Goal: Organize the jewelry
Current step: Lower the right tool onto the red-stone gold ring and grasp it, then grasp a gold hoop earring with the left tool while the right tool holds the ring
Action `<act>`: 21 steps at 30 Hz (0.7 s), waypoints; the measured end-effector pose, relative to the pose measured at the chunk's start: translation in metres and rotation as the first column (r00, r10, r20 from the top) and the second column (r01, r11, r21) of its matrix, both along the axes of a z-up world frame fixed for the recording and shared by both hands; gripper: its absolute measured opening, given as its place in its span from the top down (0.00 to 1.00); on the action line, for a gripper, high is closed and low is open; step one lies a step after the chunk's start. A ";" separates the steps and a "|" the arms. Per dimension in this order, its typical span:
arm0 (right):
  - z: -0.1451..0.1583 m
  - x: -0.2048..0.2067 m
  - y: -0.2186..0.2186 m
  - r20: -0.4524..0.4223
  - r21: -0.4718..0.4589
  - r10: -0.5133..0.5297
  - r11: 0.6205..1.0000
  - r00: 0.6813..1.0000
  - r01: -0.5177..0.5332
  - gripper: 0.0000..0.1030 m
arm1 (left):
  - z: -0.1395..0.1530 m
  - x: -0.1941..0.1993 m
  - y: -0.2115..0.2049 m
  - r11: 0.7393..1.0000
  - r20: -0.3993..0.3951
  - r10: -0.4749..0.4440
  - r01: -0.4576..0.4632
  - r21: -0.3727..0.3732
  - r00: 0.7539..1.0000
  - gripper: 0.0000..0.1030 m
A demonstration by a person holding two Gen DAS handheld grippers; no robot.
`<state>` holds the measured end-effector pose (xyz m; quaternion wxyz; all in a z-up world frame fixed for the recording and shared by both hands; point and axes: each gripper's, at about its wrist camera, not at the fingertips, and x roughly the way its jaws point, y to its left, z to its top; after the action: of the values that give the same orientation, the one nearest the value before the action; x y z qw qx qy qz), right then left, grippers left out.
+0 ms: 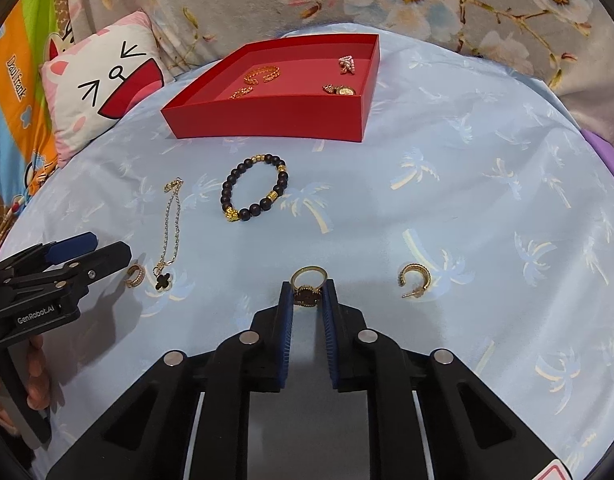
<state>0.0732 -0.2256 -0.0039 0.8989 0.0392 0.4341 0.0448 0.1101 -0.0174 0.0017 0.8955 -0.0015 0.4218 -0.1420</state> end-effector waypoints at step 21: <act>0.017 -0.028 -0.029 0.055 0.090 -0.045 0.995 0.997 0.040 0.87 | 0.000 -0.023 -0.023 0.995 0.000 -0.097 0.097 0.026 0.995 0.39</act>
<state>0.0452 -0.2542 0.0131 0.9090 0.0872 0.4049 0.0460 0.0870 -0.0403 0.0015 0.8878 0.0306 0.4225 -0.1798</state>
